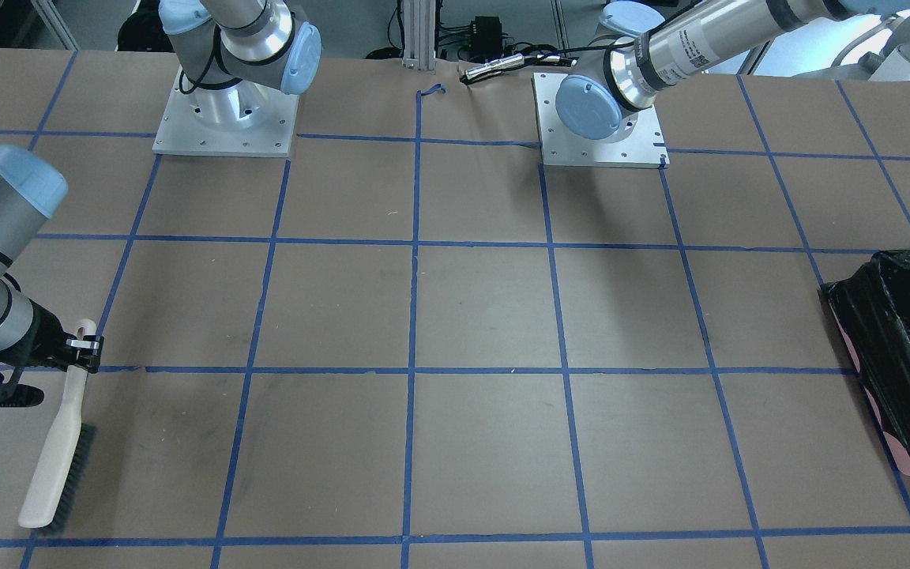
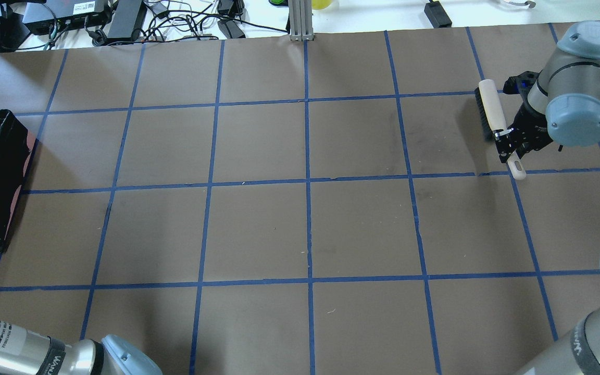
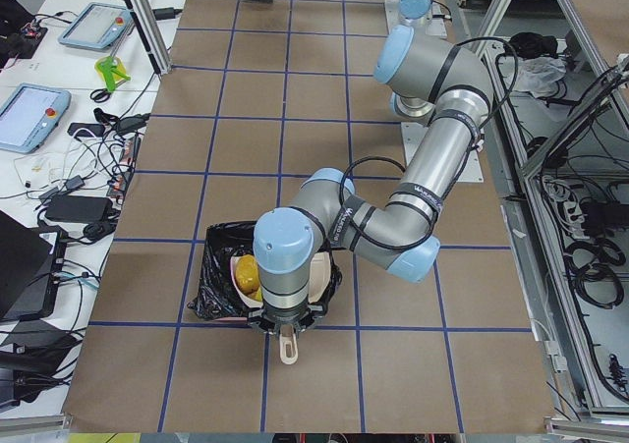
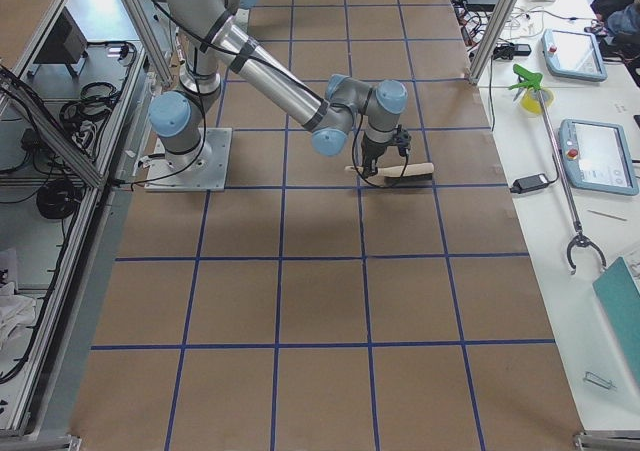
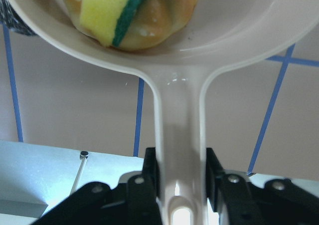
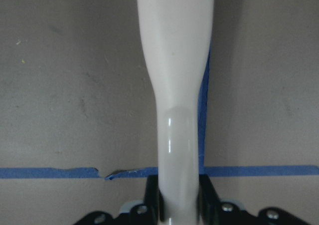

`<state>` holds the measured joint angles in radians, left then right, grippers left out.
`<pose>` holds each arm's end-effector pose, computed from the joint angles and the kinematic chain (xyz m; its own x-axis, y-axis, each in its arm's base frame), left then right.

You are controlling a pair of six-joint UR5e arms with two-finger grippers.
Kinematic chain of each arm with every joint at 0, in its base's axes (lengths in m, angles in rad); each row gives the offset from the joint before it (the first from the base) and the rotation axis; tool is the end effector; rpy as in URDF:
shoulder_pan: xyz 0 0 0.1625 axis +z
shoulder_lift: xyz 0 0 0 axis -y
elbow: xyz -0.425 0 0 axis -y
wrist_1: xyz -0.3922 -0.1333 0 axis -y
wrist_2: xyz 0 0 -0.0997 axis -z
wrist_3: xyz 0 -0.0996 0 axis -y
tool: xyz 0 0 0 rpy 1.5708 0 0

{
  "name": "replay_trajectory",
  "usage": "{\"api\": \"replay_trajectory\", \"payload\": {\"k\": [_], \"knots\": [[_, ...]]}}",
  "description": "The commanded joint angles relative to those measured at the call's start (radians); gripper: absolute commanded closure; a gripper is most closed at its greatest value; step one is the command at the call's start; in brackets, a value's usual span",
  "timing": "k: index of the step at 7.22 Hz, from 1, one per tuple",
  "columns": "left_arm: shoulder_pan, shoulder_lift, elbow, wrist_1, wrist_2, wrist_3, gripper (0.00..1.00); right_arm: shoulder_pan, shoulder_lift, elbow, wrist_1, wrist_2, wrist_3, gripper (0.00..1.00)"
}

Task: Sweep and dump trash into bin
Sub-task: 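Tip the dustpan over the bin with left gripper while right sets brush down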

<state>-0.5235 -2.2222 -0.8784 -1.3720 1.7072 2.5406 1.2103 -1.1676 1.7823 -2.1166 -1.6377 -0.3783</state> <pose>0.6069 -0.4886 0.4444 -0.0903 0.9956 -0.0254 0.9581 0.0938 0.2706 -0.0860 -0.5872 0.2212 -0.9991 -0.0217 0.0366 -0.0184 0.9959 0.0886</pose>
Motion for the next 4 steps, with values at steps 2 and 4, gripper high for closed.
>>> {"api": "replay_trajectory", "payload": {"k": [2, 4], "knots": [[-0.068, -0.002, -0.005, 0.1, 0.136, 0.114, 0.85, 0.0, -0.01, -0.034, 0.02, -0.014, -0.001, 0.0], [-0.098, 0.007, -0.017, 0.135, 0.152, 0.118, 0.82, 0.0, -0.073, -0.067, 0.143, -0.008, 0.01, 0.0]]}}
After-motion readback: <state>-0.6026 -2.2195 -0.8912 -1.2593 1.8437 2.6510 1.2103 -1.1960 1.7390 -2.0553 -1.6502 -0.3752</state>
